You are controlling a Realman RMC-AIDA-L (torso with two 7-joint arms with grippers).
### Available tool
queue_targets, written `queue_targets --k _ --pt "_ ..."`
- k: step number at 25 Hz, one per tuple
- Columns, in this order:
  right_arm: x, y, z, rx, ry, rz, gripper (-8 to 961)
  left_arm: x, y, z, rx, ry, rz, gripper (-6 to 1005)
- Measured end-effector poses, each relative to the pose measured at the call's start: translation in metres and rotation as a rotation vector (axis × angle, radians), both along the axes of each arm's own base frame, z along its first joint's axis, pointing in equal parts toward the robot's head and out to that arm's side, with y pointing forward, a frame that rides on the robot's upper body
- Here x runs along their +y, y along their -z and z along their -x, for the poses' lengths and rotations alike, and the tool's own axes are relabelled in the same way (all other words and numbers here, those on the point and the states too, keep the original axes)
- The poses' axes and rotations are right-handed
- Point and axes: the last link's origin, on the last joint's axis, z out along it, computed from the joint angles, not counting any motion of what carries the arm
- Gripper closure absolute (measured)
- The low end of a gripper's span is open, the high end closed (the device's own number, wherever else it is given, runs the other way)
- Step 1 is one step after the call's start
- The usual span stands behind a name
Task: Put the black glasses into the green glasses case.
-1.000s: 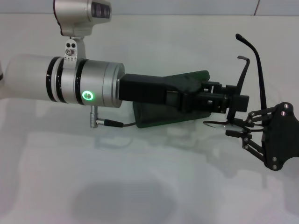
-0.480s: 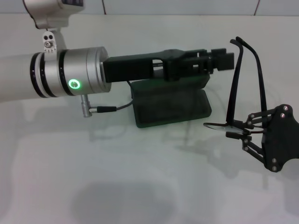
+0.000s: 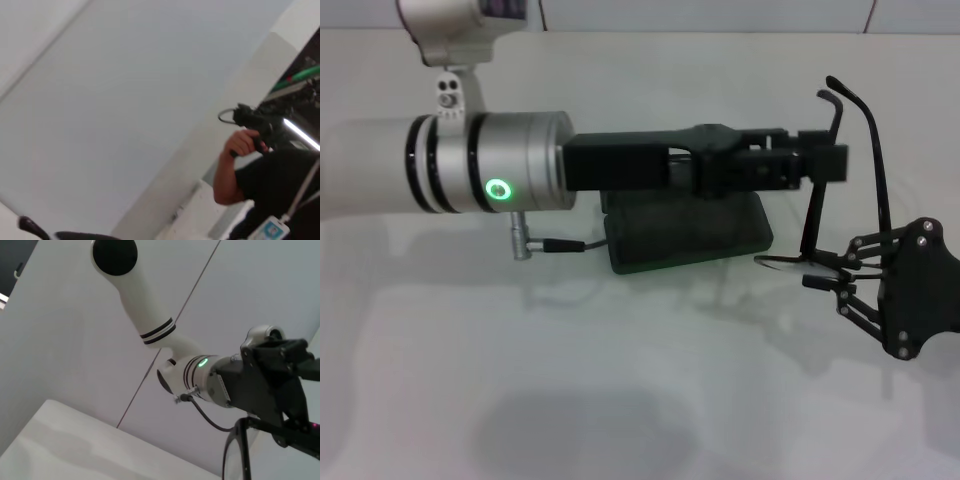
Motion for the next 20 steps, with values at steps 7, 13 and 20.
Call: queue_targets --k 7,13,20 --pt "0.004 0.001 0.002 -0.004 0.0 -0.003 834 -0.002 0.007 -0.005 0.035 0.036 0.029 410" --pt "0.005 0.002 0.006 0.009 -0.012 0.002 835 -0.002 0.014 -0.001 0.088 0.021 0.054 410" --pt "0.007 0.002 0.007 0.008 -0.012 -0.002 835 -0.003 0.015 -0.003 0.103 0.025 0.071 410"
